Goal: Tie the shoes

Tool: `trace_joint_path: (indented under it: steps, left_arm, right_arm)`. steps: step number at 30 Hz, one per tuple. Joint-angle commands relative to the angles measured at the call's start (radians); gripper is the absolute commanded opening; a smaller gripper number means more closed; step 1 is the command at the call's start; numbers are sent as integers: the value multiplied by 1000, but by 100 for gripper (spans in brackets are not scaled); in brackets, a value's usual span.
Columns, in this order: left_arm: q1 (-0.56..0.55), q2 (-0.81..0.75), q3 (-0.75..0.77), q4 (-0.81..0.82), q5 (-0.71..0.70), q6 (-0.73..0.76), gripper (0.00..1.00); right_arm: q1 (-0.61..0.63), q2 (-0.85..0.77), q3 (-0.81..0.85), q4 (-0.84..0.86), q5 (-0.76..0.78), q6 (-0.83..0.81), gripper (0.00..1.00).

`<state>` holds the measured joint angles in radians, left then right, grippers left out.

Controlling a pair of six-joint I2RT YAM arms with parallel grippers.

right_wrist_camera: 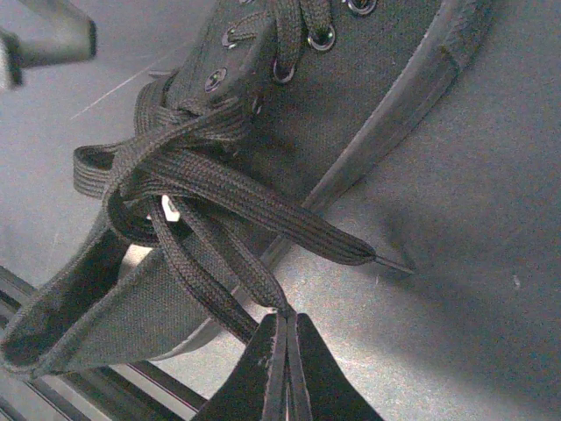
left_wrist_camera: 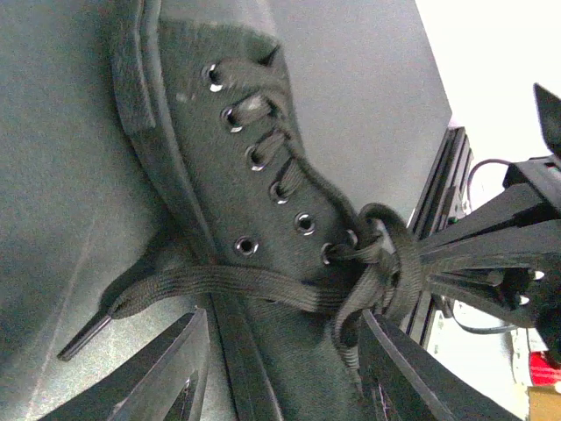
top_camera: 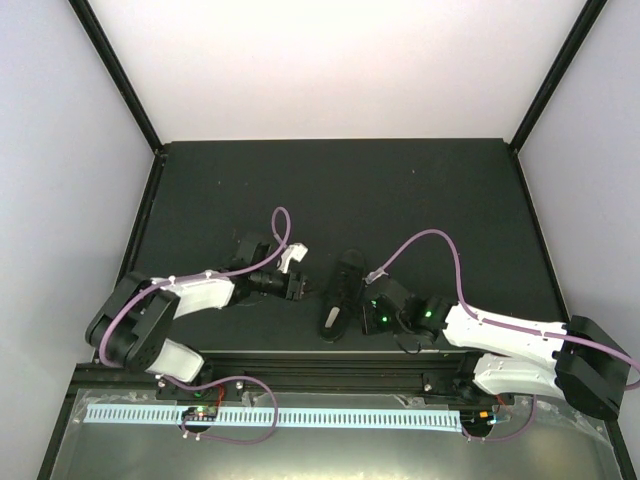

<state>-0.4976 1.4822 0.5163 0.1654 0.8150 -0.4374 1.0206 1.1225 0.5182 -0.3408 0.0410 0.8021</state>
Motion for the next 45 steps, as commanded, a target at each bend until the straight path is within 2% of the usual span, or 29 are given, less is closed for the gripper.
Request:
trace_joint_path:
  steps: [1, 10, 20, 28, 35, 39, 42, 45]
  left_arm:
    - [18, -72, -2, -25, -33, 46, 48]
    - [-34, -3, 74, -51, 60, 128, 40]
    - [-80, 28, 76, -113, 57, 179, 44]
    - [-106, 64, 99, -112, 62, 173, 39]
    - [-118, 64, 96, -83, 63, 157, 38]
    - [-118, 67, 99, -64, 60, 139, 25]
    - [-118, 66, 98, -60, 56, 132, 9]
    - [-116, 35, 83, -58, 17, 122, 2]
  right_arm:
    - [-2, -19, -8, 18, -16, -20, 2]
    - [-2, -4, -7, 33, -31, -20, 2]
    - [-1, 4, -7, 43, -41, -20, 2]
    - [-3, 8, -5, 45, -43, -17, 2]
    - [-2, 4, -7, 47, -44, -15, 2]
    - [-2, 3, -8, 46, -44, -15, 2]
    - [-2, -4, -5, 35, -36, -13, 2]
    - [-2, -38, 3, 2, 4, -7, 2]
